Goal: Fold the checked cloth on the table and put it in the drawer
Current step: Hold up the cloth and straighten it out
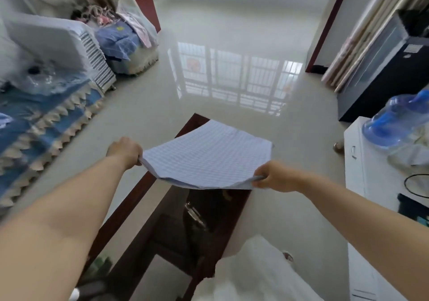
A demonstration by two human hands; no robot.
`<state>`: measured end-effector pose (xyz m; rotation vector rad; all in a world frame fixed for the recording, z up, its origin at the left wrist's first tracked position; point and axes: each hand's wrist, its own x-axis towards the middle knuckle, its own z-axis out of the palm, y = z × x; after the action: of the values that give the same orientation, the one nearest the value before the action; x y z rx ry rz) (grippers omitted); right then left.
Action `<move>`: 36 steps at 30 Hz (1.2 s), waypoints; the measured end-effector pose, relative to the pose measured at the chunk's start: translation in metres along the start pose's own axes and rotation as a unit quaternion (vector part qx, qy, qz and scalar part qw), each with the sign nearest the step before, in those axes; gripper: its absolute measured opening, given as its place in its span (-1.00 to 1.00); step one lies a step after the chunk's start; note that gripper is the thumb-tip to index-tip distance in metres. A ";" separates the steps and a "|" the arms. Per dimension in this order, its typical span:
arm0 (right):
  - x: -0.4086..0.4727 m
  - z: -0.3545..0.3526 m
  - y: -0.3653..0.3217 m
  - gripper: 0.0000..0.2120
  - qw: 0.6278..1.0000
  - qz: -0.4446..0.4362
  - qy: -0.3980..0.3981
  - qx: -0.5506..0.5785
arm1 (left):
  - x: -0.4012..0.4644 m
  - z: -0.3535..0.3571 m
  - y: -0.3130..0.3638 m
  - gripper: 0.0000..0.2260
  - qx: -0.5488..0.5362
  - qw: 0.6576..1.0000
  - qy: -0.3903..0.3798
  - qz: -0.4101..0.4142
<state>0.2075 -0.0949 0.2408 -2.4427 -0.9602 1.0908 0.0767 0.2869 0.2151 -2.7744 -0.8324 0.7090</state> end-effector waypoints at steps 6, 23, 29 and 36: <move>0.008 0.076 -0.043 -0.82 0.987 -0.037 -0.086 -0.131 | -0.028 0.074 -0.014 -0.77 0.153 0.987 -0.038 0.001; 0.004 0.317 -0.106 -0.73 0.948 -0.084 -0.292 -0.100 | -0.133 0.268 -0.074 -0.81 0.080 0.970 -0.175 -0.150; -0.011 0.379 -0.139 -0.71 0.902 -0.069 -0.426 -0.014 | -0.186 0.331 -0.095 -0.75 -0.023 0.933 -0.239 -0.267; -0.029 0.424 -0.169 -0.82 0.858 -0.010 -0.494 0.141 | -0.239 0.349 -0.136 -0.76 0.012 0.912 -0.251 -0.324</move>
<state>-0.1989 0.0091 0.0592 -1.5410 -0.9390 2.3574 -0.3324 0.2734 0.0427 -2.0664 -1.6987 1.2685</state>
